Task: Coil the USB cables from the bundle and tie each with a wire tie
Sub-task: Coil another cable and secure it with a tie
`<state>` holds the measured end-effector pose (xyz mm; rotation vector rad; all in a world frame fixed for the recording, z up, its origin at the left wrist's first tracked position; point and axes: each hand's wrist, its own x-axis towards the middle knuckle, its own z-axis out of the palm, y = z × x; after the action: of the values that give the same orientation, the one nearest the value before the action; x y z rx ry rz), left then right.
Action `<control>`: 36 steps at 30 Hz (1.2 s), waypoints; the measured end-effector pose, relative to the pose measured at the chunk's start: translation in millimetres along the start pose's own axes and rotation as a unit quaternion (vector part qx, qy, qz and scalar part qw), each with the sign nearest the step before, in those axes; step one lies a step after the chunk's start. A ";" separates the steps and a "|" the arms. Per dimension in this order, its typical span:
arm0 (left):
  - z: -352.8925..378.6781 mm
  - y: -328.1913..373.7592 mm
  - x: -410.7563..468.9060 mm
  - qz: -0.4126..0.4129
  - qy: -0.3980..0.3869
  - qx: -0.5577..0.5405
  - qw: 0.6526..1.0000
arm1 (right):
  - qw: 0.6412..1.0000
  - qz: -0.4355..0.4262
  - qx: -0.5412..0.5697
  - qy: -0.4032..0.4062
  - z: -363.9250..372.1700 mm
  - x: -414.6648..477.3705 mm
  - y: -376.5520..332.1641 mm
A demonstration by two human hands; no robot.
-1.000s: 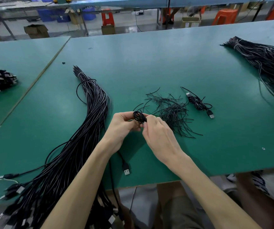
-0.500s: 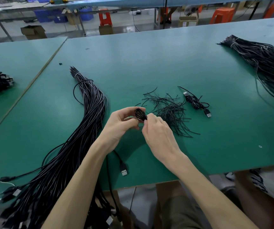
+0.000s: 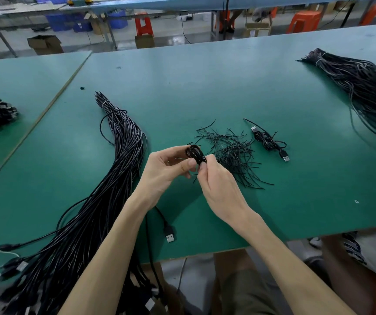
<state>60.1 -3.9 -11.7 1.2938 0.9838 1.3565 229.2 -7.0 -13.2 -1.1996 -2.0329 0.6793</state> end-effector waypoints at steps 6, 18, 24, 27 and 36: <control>3.7 -1.1 0.2 -0.021 -0.007 0.028 0.999 | 1.000 0.004 0.020 0.017 -1.5 0.2 -0.4; 3.1 -2.0 -1.7 -0.045 -0.023 0.030 0.998 | 0.995 -0.038 -0.080 0.043 -1.2 -4.2 -7.5; 2.5 -1.1 -2.6 -0.060 -0.040 0.022 0.997 | 1.000 -0.023 -0.008 0.010 -0.6 -2.8 1.1; 1.2 -0.8 -2.2 -0.061 -0.045 0.032 0.997 | 1.000 -0.016 -0.003 0.001 0.6 -1.6 4.9; -2.3 -3.0 -1.8 -0.073 -0.024 0.036 0.996 | 0.999 -0.024 -0.031 -0.036 0.7 -1.1 8.1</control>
<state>58.0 -4.9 -15.2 1.2762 1.0797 1.1828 233.4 -4.4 -19.7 -1.1729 -2.1505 0.6483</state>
